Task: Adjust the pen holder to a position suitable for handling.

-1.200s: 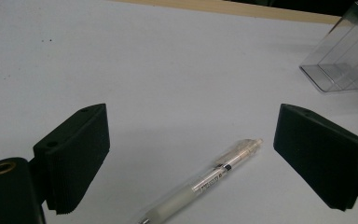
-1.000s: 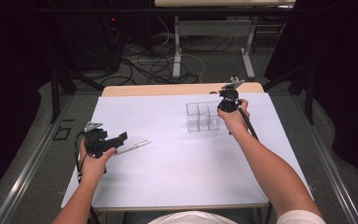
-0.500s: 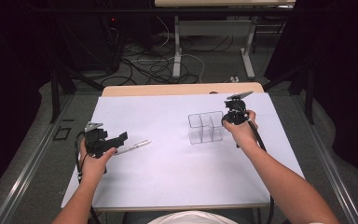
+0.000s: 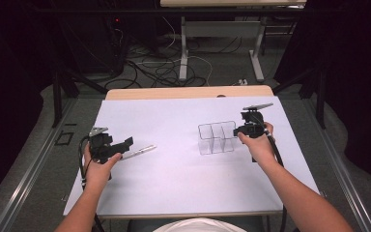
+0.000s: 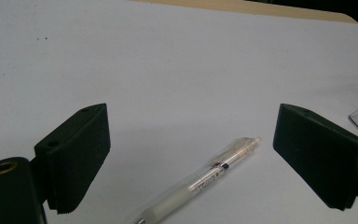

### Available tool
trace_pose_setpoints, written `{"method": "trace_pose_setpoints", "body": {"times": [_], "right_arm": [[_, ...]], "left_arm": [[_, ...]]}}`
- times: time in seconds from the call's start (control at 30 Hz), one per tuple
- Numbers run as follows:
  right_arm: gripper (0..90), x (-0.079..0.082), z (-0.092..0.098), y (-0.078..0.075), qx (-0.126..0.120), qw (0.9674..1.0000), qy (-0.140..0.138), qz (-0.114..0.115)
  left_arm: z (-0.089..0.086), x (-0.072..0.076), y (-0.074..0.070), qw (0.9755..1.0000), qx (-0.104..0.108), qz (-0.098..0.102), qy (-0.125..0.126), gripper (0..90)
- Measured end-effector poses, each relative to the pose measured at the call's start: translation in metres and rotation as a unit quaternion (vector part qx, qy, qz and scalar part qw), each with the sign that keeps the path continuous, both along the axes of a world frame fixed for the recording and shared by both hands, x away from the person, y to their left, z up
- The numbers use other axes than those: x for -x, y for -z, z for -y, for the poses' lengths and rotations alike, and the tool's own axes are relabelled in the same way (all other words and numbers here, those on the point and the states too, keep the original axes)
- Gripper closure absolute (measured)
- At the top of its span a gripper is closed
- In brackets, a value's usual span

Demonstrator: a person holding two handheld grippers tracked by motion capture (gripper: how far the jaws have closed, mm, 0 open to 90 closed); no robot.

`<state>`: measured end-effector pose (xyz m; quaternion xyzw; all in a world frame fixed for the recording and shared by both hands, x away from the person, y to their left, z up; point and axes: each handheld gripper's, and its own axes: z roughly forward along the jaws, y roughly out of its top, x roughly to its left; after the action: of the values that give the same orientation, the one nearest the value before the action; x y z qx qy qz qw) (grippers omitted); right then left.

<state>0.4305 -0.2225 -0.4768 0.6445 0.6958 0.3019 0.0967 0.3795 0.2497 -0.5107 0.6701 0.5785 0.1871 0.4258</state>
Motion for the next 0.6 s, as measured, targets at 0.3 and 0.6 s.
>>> {"method": "trace_pose_setpoints", "body": {"times": [0.3, 0.6], "right_arm": [[74.4, 0.01, 0.01, -0.009, -0.034, 0.9981, -0.013, 0.049], [71.1, 0.015, 0.025, -0.007, -0.06, 0.9949, -0.006, 0.081]], "left_arm": [[-0.001, 0.0, 0.001, 1.0, 0.001, 0.0, 0.0, 11.3], [-0.001, -0.001, 0.001, 1.0, -0.002, -0.002, -0.001, 11.3]]}}
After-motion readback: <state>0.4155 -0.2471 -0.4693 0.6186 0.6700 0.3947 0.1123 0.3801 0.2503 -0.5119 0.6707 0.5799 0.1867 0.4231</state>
